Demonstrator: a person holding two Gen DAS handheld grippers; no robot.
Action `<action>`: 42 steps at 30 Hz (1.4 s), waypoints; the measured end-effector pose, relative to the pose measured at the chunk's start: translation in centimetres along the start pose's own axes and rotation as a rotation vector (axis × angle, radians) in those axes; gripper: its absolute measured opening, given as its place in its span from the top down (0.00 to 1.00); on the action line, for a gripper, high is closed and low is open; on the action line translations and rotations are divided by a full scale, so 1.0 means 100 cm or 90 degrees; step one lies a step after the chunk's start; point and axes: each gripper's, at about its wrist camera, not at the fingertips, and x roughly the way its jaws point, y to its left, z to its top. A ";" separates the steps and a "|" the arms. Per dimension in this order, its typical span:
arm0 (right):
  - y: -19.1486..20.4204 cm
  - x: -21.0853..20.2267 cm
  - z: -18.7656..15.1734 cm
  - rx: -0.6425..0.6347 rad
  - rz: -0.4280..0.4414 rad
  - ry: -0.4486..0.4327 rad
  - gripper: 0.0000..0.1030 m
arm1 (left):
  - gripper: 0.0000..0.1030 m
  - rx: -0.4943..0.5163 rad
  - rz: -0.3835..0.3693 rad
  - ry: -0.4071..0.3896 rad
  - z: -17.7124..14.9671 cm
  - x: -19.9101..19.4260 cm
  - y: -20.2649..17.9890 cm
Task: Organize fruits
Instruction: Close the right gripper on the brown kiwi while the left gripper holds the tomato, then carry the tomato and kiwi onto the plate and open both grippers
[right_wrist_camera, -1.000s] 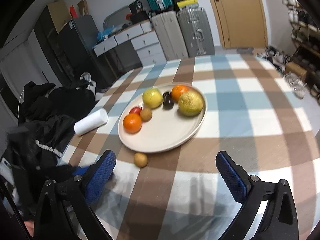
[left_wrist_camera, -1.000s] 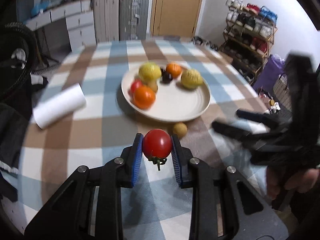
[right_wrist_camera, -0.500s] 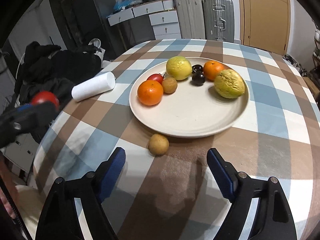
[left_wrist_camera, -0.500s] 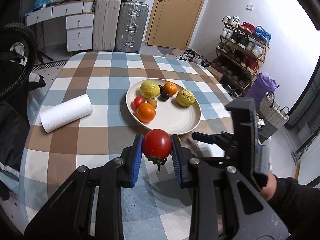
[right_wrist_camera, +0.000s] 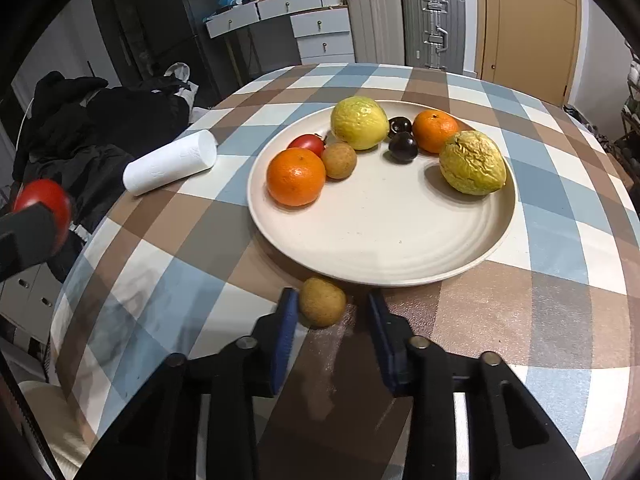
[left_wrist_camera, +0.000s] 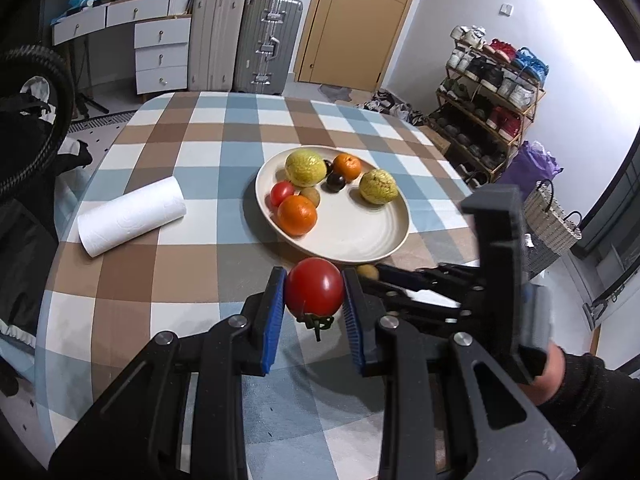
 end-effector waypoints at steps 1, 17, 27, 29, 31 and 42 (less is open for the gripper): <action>0.001 -0.002 0.000 -0.004 0.002 0.001 0.76 | 0.76 -0.001 0.003 -0.002 0.000 0.001 -0.001; -0.061 -0.069 0.003 0.120 0.029 -0.093 0.76 | 0.76 0.101 0.013 0.021 0.053 0.077 -0.043; -0.094 -0.088 0.043 0.156 0.024 -0.164 0.76 | 0.76 0.072 -0.015 0.055 0.075 0.156 -0.036; -0.090 -0.080 0.056 0.132 0.026 -0.164 0.76 | 0.76 0.054 -0.038 0.065 0.074 0.163 -0.033; -0.089 -0.070 0.069 0.126 0.033 -0.161 0.76 | 0.76 0.047 -0.054 0.074 0.074 0.169 -0.030; -0.077 -0.001 0.109 0.141 0.082 -0.073 0.76 | 0.76 0.033 -0.067 0.093 0.080 0.191 -0.022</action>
